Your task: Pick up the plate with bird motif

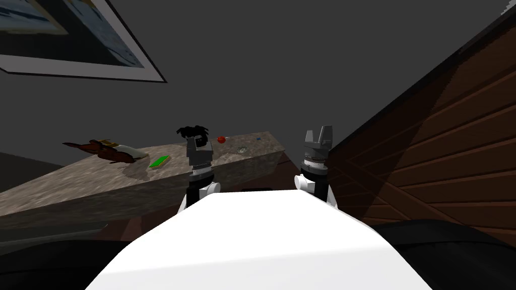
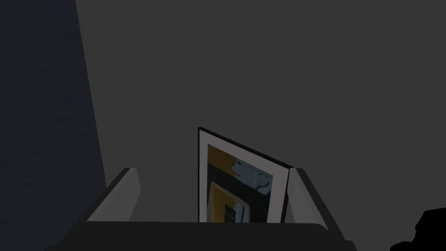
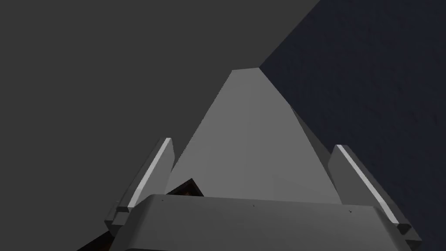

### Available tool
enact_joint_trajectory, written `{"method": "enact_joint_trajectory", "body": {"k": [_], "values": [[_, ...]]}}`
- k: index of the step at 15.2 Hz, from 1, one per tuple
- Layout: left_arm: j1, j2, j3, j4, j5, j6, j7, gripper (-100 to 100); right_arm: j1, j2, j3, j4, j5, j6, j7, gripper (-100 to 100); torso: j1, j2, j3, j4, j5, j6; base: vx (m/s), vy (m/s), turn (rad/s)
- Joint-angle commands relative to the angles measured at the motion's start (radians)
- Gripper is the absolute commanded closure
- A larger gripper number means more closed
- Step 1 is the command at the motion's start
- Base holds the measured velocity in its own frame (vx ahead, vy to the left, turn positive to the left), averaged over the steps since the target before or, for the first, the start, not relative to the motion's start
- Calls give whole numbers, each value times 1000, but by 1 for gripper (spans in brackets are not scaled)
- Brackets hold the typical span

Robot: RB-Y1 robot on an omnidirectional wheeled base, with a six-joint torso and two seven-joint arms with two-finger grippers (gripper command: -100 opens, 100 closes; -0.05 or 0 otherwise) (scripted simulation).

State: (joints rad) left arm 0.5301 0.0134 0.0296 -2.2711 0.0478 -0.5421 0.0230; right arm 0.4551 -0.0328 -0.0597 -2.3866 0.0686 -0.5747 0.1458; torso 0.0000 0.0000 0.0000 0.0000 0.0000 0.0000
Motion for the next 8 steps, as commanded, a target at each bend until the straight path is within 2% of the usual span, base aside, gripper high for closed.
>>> {"method": "enact_joint_trajectory", "body": {"k": [1, 5, 6, 8], "values": [[1, 28, 5, 0, 2, 12, 2, -100, 0, 0, 0, 0, 0, 0, 0, 0, 0, 0, 0, 0, 0, 0, 5, -6, -16], [4, 106, 33, -1, 15, 82, 17, -100, 0, 0, 0, 0, 0, 0, 0, 0, -2, -1, -1, 0, 0, 0, 19, -35, -58], [4, 106, 33, -1, 15, 82, 17, -100, 0, 0, 0, 0, 0, 0, 0, 0, -3, -2, -1, 0, -1, 0, 29, -43, -42], [6, 139, 55, -2, 24, 132, 28, -100, 0, 0, 0, 0, 0, 0, 0, 0, -3, -2, -1, 0, -1, 0, 30, -53, -69]]}}
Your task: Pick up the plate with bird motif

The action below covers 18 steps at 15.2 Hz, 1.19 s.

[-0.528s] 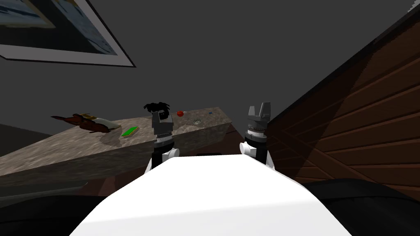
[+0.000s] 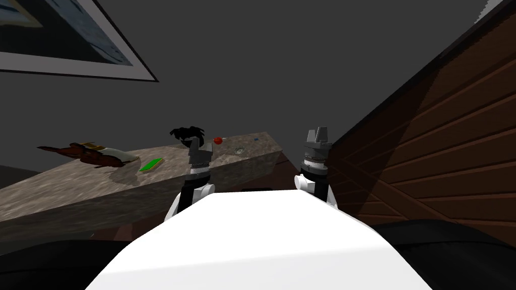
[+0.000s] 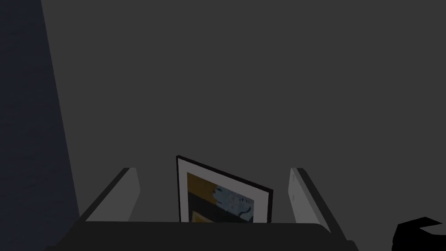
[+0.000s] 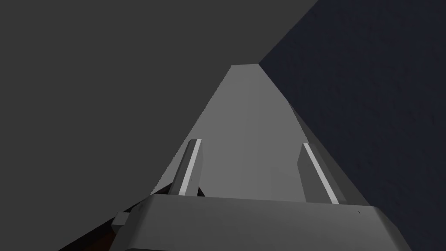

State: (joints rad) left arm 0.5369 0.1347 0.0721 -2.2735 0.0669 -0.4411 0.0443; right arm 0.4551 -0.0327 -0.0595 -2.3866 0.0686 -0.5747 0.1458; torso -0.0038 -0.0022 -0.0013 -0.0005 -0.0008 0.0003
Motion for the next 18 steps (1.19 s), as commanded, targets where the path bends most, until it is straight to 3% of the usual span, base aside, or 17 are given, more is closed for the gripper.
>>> {"method": "enact_joint_trajectory", "body": {"k": [1, 8, 12, 14, 17, 18], "values": [[-1, 18, 13, 0, 5, 37, 7, -100, 0, 0, 0, 0, 0, 0, 0, 0, 0, 0, 0, 0, 0, 0, 32, -60, -59], [3, 69, 71, -1, 31, 174, 36, -100, 0, 0, 0, 0, 0, 0, 0, 0, 0, 0, 0, 0, 0, 0, 34, -48, -65], [6, 86, 106, -2, 46, 249, 53, -100, 0, 0, 0, 0, 0, 0, 0, 0, 0, 0, 0, 0, 0, 0, 35, -57, -73], [6, 86, 106, -2, 46, 266, 53, -100, 0, 0, 0, 0, 0, 0, 0, 0, -1, 0, 0, 0, 0, 0, 34, -52, -40], [8, 99, 143, -1, 62, 339, 72, -100, 0, 0, 0, 0, 0, 0, 0, 0, 0, 0, 0, 0, 0, 0, 38, -47, -81], [8, 99, 143, -1, 62, 358, 72, -100, 0, 0, 0, 0, 0, 0, 0, 0, 0, -1, 0, 0, 0, 0, 40, -58, -76]]}}
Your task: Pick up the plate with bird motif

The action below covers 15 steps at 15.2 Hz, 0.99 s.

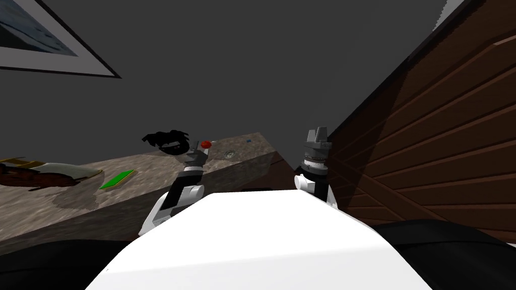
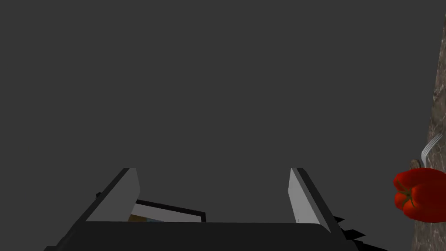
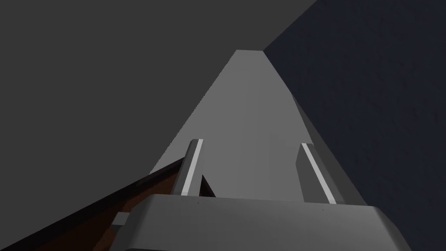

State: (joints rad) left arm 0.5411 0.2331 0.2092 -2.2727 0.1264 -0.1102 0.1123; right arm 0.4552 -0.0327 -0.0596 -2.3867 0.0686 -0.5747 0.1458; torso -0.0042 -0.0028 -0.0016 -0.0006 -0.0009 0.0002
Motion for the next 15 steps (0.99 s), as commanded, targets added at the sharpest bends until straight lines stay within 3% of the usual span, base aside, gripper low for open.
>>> {"method": "enact_joint_trajectory", "body": {"k": [1, 6, 8, 11, 13, 14, 15], "values": [[4, 1, 6, -2, 3, 28, 4, -100, 0, 0, 0, 0, 0, 0, 0, 0, 0, 0, 0, 0, 0, 0, 29, -40, -14], [7, 11, 66, -1, 28, 148, 34, -100, 0, 0, 0, 0, 0, 0, 0, 0, 0, 0, 0, 0, 0, 0, 40, -56, -86], [7, 11, 66, -1, 28, 175, 34, -100, 0, 0, 0, 0, 0, 0, 0, 0, -1, 0, 0, 0, 0, 0, 43, -56, -45], [9, 13, 107, 0, 46, 250, 54, -100, 0, 0, 0, 0, 0, 0, 0, 0, 0, 0, 0, 0, 0, 0, 44, -50, -87], [9, 13, 107, 0, 46, 277, 54, -100, 0, 0, 0, 0, 0, 0, 0, 0, 0, 0, 0, 0, 0, 0, 45, -51, -52], [10, 12, 128, 1, 55, 303, 64, -100, 0, 0, 0, 0, 0, 0, 0, 0, 0, 0, 0, 0, 0, 0, 39, -48, -50], [10, 12, 128, 1, 55, 323, 64, -100, 0, 0, 0, 0, 0, 0, 0, 0, 0, 0, 0, 0, 0, 0, 41, -47, -73]]}}
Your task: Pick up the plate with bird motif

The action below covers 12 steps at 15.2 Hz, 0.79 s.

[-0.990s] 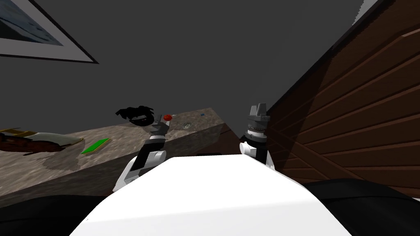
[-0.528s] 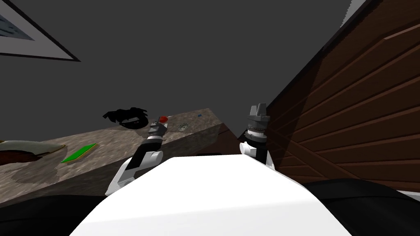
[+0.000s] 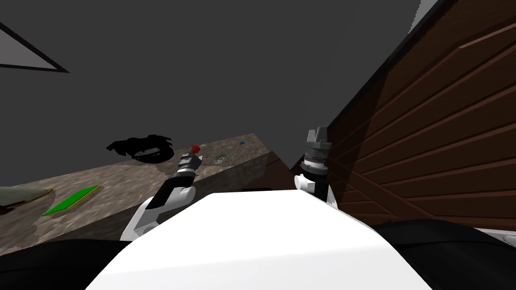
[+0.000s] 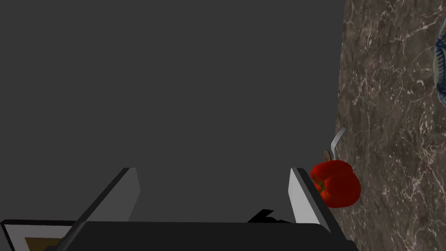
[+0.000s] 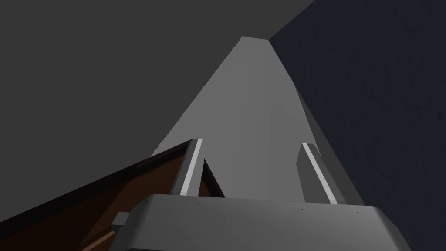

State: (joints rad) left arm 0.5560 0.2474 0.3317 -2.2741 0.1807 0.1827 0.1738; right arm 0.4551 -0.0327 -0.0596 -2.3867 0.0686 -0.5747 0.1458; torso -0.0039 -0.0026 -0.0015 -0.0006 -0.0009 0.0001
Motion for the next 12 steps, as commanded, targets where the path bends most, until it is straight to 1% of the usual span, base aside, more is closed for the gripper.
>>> {"method": "enact_joint_trajectory", "body": {"k": [1, 2, 3, 4, 5, 6, 7, 8, 9, 10, 11, 12], "values": [[-5, -2, 6, 3, 1, 36, 3, -100, 0, 0, 0, 0, 0, 0, 0, 0, 0, 0, 0, 0, 0, 0, 27, -32, -41], [-4, -4, 27, 4, 10, 67, 13, -100, 0, 0, 0, 0, 0, 0, 0, 0, 1, 0, 0, 0, 0, 0, 22, -41, -85], [-4, -4, 27, 4, 10, 84, 13, -100, 0, 0, 0, 0, 0, 0, 0, 0, 0, 1, 0, 0, 0, 0, 32, -50, -87], [-4, -4, 27, 4, 10, 88, 13, -100, 0, 0, 0, 0, 0, 0, 0, 0, 0, 1, 0, 0, 0, 0, 31, -40, -26], [-4, -6, 48, 5, 19, 120, 24, -100, 0, 0, 0, 0, 0, 0, 0, 0, 0, 1, 0, 0, 0, 0, 40, -55, -70], [-4, -6, 48, 5, 19, 136, 24, -100, 0, 0, 0, 0, 0, 0, 0, 0, 0, 1, 0, 0, 0, 0, 47, -56, -75], [-4, -6, 48, 5, 19, 139, 24, -100, 0, 0, 0, 0, 0, 0, 0, 0, -1, 0, 0, 0, 0, 0, 35, -31, -26], [-3, -10, 69, 6, 28, 173, 34, -100, 0, 0, 0, 0, 0, 0, 0, 0, 0, 0, 0, 0, 0, 0, 45, -35, -84], [-3, -10, 69, 6, 28, 190, 34, -100, 0, 0, 0, 0, 0, 0, 0, 0, 1, 0, 0, 0, 0, 0, 44, -38, -83], [-3, -10, 69, 6, 28, 190, 34, -100, 0, 0, 0, 0, 0, 0, 0, 0, 1, 0, 0, 0, 0, 0, 29, -30, -21], [-2, -14, 89, 8, 37, 225, 44, -100, 0, 0, 0, 0, 0, 0, 0, 0, 1, 1, 0, 0, 0, 0, 37, -40, -63], [-2, -14, 89, 8, 37, 241, 44, -100, 0, 0, 0, 0, 0, 0, 0, 0, 1, 1, 0, 0, 0, 0, 39, -47, -76]]}}
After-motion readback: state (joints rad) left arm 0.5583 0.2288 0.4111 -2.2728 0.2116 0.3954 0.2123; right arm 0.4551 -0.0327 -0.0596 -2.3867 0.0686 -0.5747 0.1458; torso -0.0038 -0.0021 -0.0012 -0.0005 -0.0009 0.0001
